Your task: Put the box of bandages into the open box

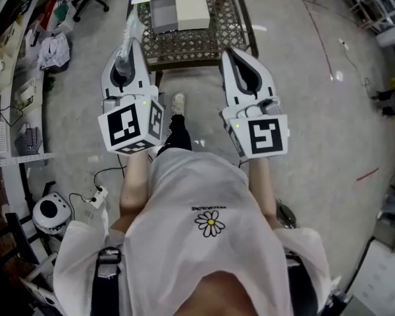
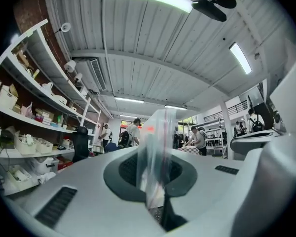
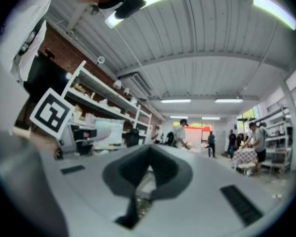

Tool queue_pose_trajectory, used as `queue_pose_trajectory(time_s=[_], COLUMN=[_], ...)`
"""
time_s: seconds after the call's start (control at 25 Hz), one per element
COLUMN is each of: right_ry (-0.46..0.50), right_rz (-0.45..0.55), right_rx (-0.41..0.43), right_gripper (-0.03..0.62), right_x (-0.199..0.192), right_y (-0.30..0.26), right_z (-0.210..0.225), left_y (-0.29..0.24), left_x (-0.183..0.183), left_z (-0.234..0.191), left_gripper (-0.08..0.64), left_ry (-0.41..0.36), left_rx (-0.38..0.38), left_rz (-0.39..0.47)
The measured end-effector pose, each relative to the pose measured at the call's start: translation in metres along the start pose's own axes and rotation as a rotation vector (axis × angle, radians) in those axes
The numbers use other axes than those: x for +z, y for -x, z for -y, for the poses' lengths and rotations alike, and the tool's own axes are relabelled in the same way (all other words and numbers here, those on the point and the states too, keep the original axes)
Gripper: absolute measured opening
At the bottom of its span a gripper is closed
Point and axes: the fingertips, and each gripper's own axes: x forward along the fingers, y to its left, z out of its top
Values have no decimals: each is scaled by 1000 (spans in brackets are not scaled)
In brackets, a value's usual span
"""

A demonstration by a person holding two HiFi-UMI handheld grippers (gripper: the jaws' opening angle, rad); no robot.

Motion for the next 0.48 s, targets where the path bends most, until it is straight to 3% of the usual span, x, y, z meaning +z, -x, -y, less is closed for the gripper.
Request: queue_pose_trajectory(time_s=[0.32,0.48], right_ry=[-98,-61], right_rz=[-95,-91], right_rx=[29,79], right_gripper=[31,31], right_x=[-48,-49], right_y=[-100,-190], right_z=[35,45], left_y=[-104,-172], left_x=[-36,-50], left_z=[-43,-68], left_gripper=[41,41], left_ry=[44,29], left_rx=[57,63], left_rz=[-64,-83])
